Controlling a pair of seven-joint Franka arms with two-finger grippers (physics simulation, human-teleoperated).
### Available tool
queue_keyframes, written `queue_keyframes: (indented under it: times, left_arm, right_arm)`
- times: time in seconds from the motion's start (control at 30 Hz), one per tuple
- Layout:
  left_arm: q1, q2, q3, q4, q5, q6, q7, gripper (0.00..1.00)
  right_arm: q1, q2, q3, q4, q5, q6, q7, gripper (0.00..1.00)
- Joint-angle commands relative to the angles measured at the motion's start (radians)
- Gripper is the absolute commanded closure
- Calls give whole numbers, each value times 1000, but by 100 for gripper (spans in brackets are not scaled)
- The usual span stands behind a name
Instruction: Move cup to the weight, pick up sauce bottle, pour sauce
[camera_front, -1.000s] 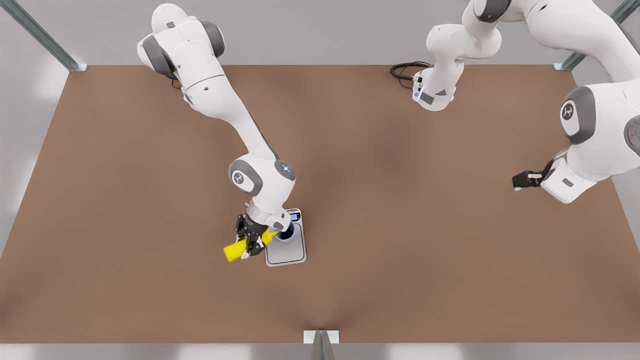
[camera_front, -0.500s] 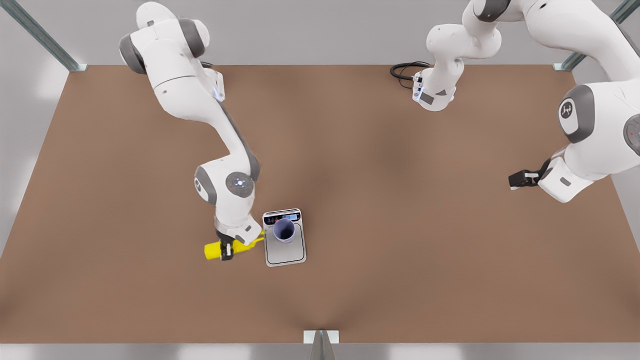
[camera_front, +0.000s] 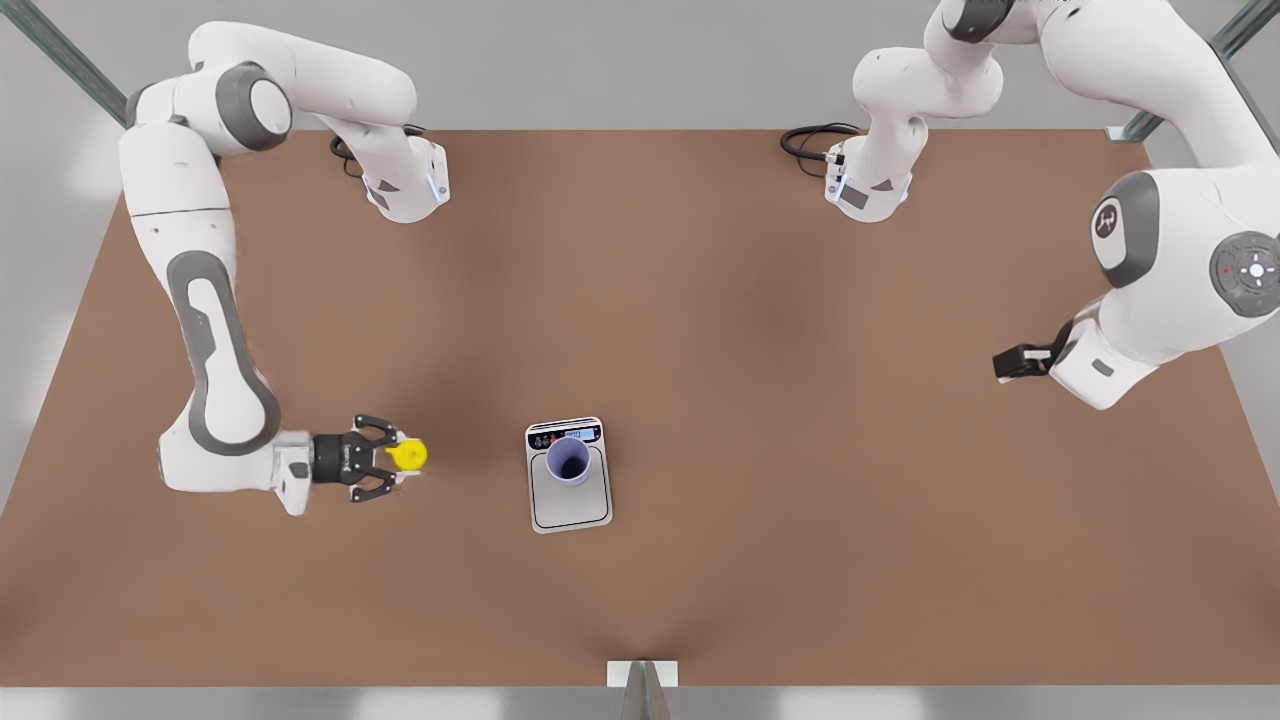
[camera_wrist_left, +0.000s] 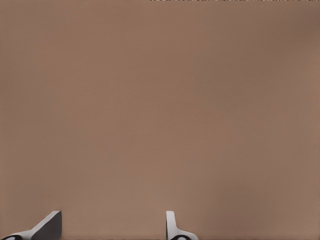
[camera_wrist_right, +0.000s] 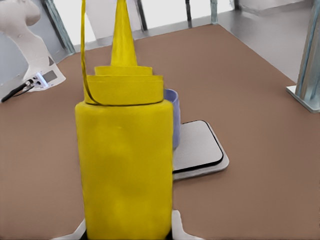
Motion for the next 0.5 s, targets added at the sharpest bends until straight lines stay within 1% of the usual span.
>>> queue_keyframes:
  times: [0.0, 0.1, 0.17, 0.37, 0.47]
  left_arm:
    - [0, 0, 0, 0, -1, 0, 0, 0]
    - [0, 2, -1, 0, -11, 2, -2, 0]
    - [0, 3, -1, -2, -11, 5, -2, 0]
    - [-1, 11, -1, -2, -12, 6, -2, 0]
    - [-1, 9, 0, -2, -11, 5, -3, 0]
  right_arm:
    - [-10, 5, 0, 0, 5, -9, -20, 40]
    - [-73, 88, -6, 6, 44, -61, -153, 40]
    - [-94, 126, -11, 6, 51, -69, -184, 40]
    - [-108, 175, -11, 8, 73, -69, -304, 40]
    - [-108, 210, -9, 6, 136, -101, -333, 40]
